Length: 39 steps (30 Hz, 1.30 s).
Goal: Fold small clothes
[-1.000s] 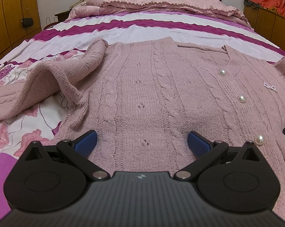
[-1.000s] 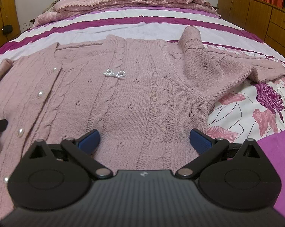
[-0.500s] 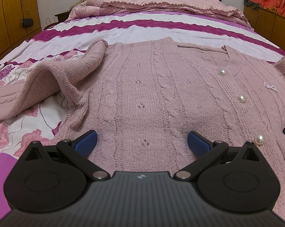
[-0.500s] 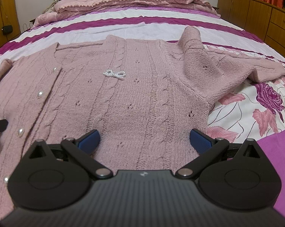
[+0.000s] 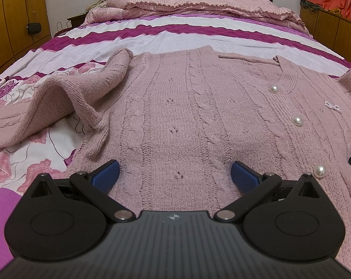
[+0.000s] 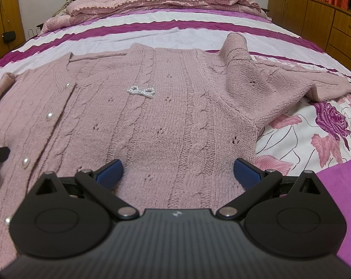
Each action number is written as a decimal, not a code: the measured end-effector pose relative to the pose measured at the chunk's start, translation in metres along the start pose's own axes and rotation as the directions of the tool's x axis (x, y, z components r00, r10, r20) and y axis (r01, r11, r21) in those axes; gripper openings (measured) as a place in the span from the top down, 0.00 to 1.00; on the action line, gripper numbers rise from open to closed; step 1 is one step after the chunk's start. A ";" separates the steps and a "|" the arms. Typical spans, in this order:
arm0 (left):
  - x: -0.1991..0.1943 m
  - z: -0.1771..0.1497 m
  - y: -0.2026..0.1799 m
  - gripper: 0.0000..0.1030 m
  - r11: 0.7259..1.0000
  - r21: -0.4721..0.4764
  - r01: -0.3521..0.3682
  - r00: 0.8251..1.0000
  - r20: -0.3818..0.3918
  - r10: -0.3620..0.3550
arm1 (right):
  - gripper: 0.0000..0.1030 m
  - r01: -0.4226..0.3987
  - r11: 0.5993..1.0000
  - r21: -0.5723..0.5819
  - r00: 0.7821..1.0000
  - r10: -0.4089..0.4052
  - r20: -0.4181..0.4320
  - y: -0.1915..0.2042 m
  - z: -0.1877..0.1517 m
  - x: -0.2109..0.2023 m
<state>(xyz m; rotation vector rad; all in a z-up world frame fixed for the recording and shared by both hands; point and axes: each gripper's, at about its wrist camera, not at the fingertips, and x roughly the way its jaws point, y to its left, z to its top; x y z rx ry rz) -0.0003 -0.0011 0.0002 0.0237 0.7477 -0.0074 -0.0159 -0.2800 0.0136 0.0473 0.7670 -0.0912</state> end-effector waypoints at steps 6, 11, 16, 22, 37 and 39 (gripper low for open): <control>0.000 0.000 0.000 0.00 1.000 0.000 0.000 1.000 0.000 0.000 | 0.00 0.000 1.000 0.000 1.000 0.000 0.000 0.000 0.000 0.000; 0.000 0.000 0.000 0.00 1.000 0.000 0.000 1.000 0.001 0.000 | 0.00 0.000 1.000 0.000 1.000 0.000 0.000 0.000 -0.001 -0.001; 0.000 0.000 0.000 0.00 1.000 0.001 -0.001 1.000 0.001 0.001 | 0.00 0.000 1.000 0.000 1.000 0.000 0.000 0.000 -0.001 0.000; 0.000 0.000 0.000 0.00 1.000 0.001 -0.001 1.000 0.001 0.001 | 0.00 0.000 1.000 0.000 1.000 0.000 0.000 0.000 -0.001 -0.001; 0.000 0.000 -0.001 0.00 1.000 0.001 0.000 1.000 0.000 0.000 | 0.00 -0.001 1.000 0.012 1.000 0.001 -0.016 0.001 0.007 -0.004; 0.000 0.000 -0.001 0.00 1.000 0.000 0.000 1.000 0.000 0.000 | 0.00 0.002 1.000 0.009 1.000 -0.002 -0.017 0.002 0.007 0.000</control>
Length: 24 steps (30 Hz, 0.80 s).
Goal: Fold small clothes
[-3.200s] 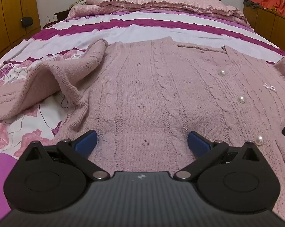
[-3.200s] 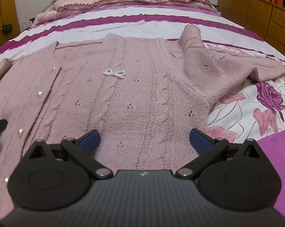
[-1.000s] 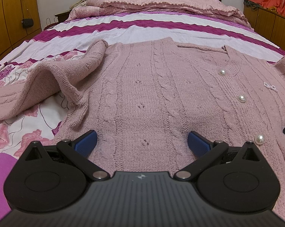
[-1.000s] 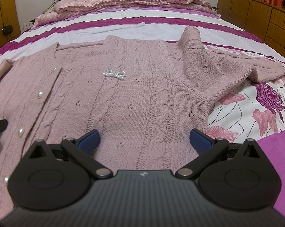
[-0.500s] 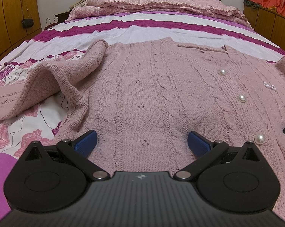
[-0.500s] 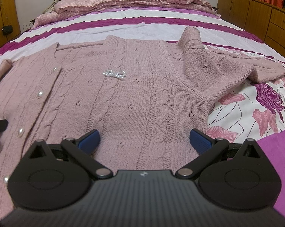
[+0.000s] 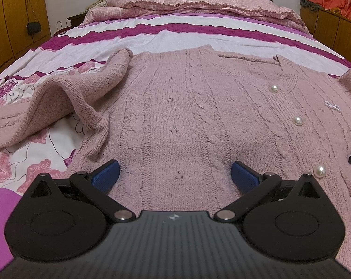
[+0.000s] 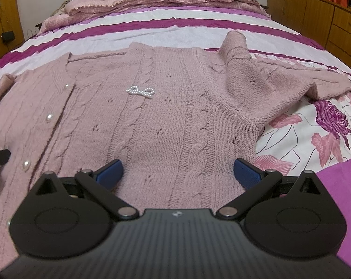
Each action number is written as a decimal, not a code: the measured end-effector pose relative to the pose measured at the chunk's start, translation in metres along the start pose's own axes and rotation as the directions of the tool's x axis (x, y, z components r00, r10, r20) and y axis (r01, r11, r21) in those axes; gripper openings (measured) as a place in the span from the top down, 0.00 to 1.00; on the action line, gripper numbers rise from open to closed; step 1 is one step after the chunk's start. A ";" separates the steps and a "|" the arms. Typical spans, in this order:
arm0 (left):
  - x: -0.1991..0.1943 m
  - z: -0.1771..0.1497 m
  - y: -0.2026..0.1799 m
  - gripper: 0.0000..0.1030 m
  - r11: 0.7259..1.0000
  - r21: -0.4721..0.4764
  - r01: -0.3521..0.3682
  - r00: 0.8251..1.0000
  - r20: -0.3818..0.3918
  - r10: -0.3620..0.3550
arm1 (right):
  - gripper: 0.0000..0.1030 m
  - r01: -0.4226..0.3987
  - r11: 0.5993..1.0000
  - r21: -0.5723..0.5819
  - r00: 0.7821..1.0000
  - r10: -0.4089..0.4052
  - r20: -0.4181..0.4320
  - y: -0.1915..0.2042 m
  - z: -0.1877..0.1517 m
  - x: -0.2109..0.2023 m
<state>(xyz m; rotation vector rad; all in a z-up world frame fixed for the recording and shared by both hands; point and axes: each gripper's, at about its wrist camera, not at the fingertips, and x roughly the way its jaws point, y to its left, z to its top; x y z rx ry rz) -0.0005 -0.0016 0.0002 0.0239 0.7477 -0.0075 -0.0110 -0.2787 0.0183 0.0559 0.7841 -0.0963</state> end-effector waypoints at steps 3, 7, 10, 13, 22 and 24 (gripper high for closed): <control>0.000 0.000 0.000 0.00 1.000 0.000 0.000 1.000 0.000 0.000 | 0.00 0.009 1.000 -0.004 1.000 -0.009 -0.005 0.002 0.000 0.001; 0.000 0.000 0.000 0.00 1.000 0.000 0.000 1.000 0.000 0.000 | 0.00 0.012 1.000 -0.002 1.000 -0.012 -0.016 0.002 0.002 0.003; 0.000 0.000 -0.001 0.00 1.000 0.001 -0.001 1.000 -0.001 0.001 | 0.00 0.017 1.000 0.002 1.000 -0.017 -0.014 0.003 0.002 0.004; -0.001 0.001 0.001 0.00 1.000 0.002 -0.002 1.000 -0.011 0.002 | 0.00 0.025 1.000 0.001 1.000 -0.025 -0.017 0.005 0.002 0.006; -0.001 0.009 -0.001 0.00 1.000 0.016 -0.006 0.999 -0.044 0.007 | 0.00 0.008 1.000 0.016 1.000 -0.007 -0.025 0.001 0.005 0.000; -0.006 0.011 -0.002 0.00 1.000 0.017 -0.005 0.998 -0.056 0.006 | 0.00 -0.002 1.000 0.022 1.000 0.002 -0.023 0.000 0.007 -0.004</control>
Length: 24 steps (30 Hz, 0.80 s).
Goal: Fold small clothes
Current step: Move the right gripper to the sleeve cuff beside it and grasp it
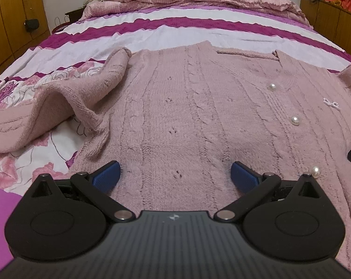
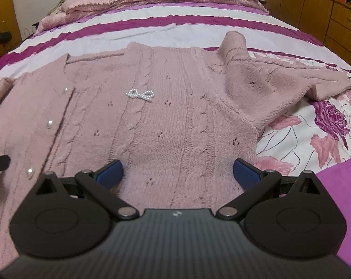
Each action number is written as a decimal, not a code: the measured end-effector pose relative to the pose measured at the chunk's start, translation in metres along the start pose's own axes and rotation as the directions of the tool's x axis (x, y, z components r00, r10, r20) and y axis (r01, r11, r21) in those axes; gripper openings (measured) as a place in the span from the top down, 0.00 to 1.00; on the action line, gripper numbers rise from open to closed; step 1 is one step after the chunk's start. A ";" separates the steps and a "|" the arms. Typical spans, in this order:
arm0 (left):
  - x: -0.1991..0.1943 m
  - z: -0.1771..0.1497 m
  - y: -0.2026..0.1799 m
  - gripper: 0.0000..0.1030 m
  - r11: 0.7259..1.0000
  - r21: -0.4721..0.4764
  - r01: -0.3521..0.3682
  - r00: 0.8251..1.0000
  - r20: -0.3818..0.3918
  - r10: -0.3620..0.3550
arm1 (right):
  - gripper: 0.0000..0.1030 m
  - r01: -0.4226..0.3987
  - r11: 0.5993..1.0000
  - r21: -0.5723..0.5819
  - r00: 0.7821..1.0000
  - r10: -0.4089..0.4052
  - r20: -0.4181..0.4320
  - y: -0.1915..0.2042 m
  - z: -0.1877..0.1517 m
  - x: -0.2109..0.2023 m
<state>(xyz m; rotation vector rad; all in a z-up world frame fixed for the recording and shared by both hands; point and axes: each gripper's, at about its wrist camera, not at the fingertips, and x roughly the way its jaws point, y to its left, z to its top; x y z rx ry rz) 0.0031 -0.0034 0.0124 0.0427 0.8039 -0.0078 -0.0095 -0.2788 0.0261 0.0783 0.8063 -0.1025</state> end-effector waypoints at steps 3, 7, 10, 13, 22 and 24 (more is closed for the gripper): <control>-0.010 0.002 -0.001 0.00 1.000 -0.007 0.023 1.000 -0.008 -0.023 | 0.00 -0.043 0.999 0.026 0.999 0.042 0.017 -0.004 0.002 -0.012; -0.026 0.006 -0.009 0.00 0.999 0.001 0.047 0.999 0.001 -0.047 | 0.00 -0.106 0.993 0.051 0.993 0.102 0.062 -0.014 0.005 -0.034; -0.040 0.011 -0.018 0.00 0.998 0.010 0.063 0.998 0.019 -0.063 | 0.00 -0.137 0.988 0.075 0.987 0.129 0.096 -0.026 0.011 -0.048; -0.052 0.021 -0.024 0.00 0.994 -0.007 0.111 0.994 0.024 -0.110 | 0.00 -0.174 0.976 0.130 0.978 0.157 0.138 -0.044 0.018 -0.060; -0.072 0.045 -0.044 0.00 0.980 -0.038 0.195 0.980 0.035 -0.194 | 0.00 -0.201 0.956 0.213 0.969 0.161 0.190 -0.106 0.044 -0.074; -0.069 0.047 -0.049 0.00 0.983 -0.031 0.183 0.983 0.025 -0.182 | 0.00 -0.182 0.958 0.221 0.971 0.139 0.197 -0.121 0.050 -0.071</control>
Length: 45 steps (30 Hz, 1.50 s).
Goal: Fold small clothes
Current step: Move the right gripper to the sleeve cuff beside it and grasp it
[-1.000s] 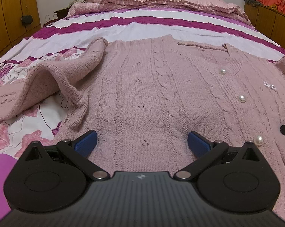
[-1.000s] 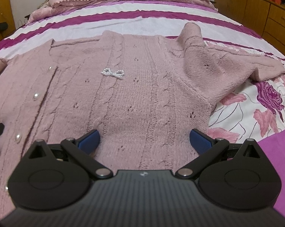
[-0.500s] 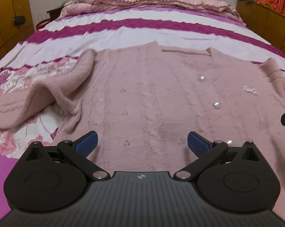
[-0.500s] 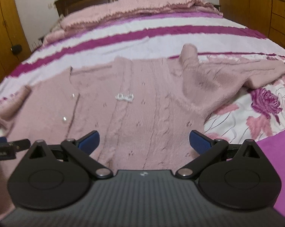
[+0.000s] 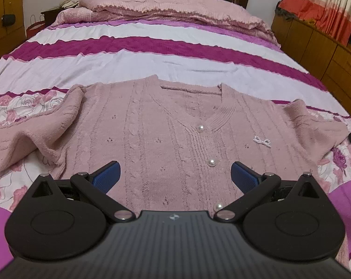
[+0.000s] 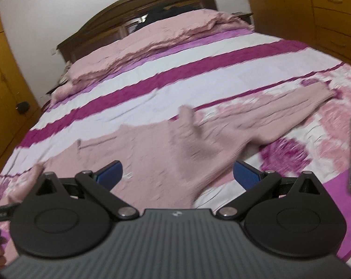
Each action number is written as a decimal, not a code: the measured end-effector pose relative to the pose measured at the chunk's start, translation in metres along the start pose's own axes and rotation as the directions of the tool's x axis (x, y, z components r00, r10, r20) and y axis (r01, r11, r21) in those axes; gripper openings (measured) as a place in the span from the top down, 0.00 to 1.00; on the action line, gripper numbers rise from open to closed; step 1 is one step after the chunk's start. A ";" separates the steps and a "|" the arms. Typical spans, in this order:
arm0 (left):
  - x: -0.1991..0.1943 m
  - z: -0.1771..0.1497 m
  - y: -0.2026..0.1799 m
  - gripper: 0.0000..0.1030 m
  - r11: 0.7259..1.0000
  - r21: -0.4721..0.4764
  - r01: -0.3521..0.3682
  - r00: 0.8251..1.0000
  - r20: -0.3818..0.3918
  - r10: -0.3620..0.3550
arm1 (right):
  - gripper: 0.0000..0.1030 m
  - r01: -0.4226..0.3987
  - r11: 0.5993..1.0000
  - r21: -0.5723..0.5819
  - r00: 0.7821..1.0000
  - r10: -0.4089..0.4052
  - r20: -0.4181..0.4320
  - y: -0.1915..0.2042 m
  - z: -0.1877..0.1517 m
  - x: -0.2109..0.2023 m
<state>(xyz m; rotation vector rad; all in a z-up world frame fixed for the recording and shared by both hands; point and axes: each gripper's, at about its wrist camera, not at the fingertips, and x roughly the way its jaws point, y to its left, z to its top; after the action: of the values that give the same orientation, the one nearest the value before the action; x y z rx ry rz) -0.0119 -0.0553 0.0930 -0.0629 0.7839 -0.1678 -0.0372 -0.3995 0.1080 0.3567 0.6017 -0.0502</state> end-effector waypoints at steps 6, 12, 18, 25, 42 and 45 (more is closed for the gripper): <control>0.013 0.002 -0.006 0.00 1.000 0.000 -0.024 0.999 -0.022 0.024 | 0.00 0.076 0.996 0.053 0.997 -0.077 0.011 -0.043 0.017 0.022; 0.025 0.006 -0.012 0.00 0.998 0.007 -0.063 0.998 -0.018 0.063 | 0.00 0.121 0.971 0.204 0.991 -0.131 0.037 -0.092 0.029 0.049; 0.038 0.005 -0.012 0.00 0.996 -0.016 -0.085 0.996 -0.031 0.084 | 0.00 0.149 0.965 0.216 0.987 -0.159 0.034 -0.118 0.036 0.079; 0.044 0.001 -0.007 0.00 0.991 -0.004 -0.136 0.990 -0.039 0.136 | 0.16 0.237 0.938 0.254 0.970 -0.241 -0.014 -0.146 0.032 0.114; 0.054 -0.001 -0.005 0.00 0.984 0.010 -0.179 0.982 -0.060 0.179 | 0.85 0.142 0.926 0.350 0.979 -0.184 0.091 -0.176 0.051 0.133; 0.050 -0.001 -0.004 0.00 0.982 0.017 -0.190 0.980 -0.050 0.191 | 0.86 0.156 0.932 0.328 0.966 -0.214 0.146 -0.171 0.052 0.111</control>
<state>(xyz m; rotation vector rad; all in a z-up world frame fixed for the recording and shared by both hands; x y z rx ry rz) 0.0216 -0.0683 0.0584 0.0286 0.8351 0.0072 0.0576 -0.5714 0.0316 0.5975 0.4458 -0.3612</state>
